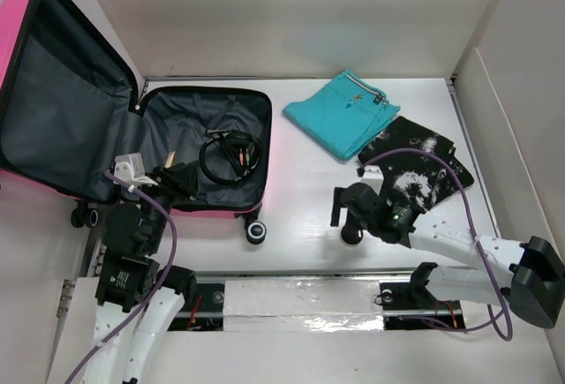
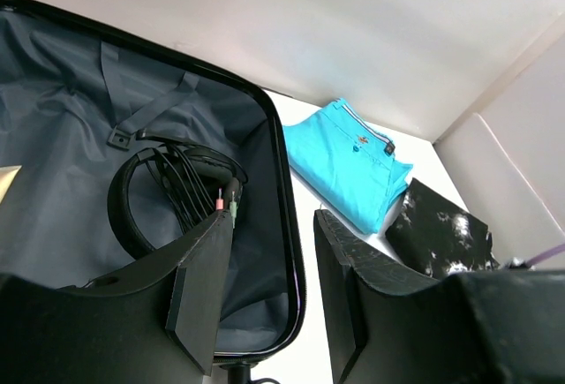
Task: Pack the luggage
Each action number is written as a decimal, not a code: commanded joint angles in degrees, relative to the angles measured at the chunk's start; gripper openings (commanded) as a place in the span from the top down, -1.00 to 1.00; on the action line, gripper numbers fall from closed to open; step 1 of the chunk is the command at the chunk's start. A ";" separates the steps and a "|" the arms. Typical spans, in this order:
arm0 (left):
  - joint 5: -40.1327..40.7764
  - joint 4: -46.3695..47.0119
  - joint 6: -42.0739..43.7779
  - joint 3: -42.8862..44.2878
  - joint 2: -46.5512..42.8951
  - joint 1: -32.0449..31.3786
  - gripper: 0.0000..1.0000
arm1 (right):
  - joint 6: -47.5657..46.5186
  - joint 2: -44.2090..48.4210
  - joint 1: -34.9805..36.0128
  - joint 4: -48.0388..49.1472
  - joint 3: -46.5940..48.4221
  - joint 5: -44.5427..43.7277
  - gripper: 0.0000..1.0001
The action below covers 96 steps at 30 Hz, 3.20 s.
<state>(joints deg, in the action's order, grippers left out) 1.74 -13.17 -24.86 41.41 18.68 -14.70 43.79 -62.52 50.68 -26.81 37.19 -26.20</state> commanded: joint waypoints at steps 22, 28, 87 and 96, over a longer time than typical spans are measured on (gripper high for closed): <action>2.92 0.42 0.60 2.27 -2.77 -2.00 0.22 | 5.61 -10.77 2.77 -5.89 1.66 0.79 -0.59; 3.10 0.42 0.69 2.36 -2.77 -2.00 0.22 | 3.33 -12.89 2.23 -3.60 3.32 0.19 -0.20; -12.50 18.18 -4.93 11.04 31.13 -12.95 1.00 | -24.63 21.63 -28.52 24.45 8.77 7.65 0.85; 21.93 16.84 -14.03 32.43 67.79 -40.09 0.67 | -24.89 28.94 -31.52 22.50 7.11 6.51 0.66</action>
<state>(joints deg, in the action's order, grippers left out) 15.18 2.31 -31.79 72.44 83.15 -58.70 20.05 -34.68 19.51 -2.55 45.25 -18.26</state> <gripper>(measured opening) 0.142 0.160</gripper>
